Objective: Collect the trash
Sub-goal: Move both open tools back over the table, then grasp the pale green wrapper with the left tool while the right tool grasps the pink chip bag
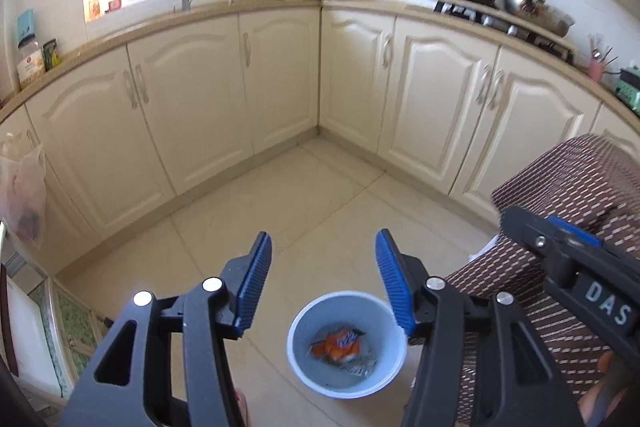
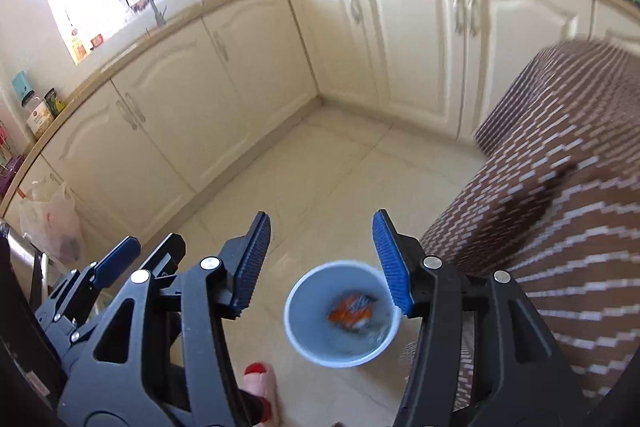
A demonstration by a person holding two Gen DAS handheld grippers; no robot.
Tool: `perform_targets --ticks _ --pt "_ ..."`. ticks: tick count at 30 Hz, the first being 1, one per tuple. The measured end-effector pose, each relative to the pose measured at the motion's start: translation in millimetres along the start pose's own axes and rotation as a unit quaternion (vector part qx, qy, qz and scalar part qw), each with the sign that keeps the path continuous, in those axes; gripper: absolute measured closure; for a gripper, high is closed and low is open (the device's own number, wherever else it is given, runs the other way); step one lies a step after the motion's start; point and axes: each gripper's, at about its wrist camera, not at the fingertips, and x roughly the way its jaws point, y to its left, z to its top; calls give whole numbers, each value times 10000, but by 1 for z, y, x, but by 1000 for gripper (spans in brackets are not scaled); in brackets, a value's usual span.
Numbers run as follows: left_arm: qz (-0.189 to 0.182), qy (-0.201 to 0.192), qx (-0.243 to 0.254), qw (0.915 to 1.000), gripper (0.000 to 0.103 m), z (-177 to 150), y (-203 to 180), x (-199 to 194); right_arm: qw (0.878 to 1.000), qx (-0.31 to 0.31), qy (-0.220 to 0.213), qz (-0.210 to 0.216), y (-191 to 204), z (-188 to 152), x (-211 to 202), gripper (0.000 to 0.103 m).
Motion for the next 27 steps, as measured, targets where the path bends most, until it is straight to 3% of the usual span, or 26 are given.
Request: perform_targets --ticks 9,17,21,27 --pt "-773 -865 331 9927 46 26 -64 -85 9888 10 -1207 -878 -37 6 -129 50" --pt "-1666 -1305 1034 9719 39 23 -159 -150 9688 431 -1754 -1699 -102 -6 -213 48" --pt "-1978 -1036 1214 9672 35 18 -188 -148 9591 680 -1824 -2054 -140 -17 -237 47" --pt "-2328 -213 1388 9623 35 7 -216 -113 9507 1084 -1709 -2351 -188 -34 -246 47"
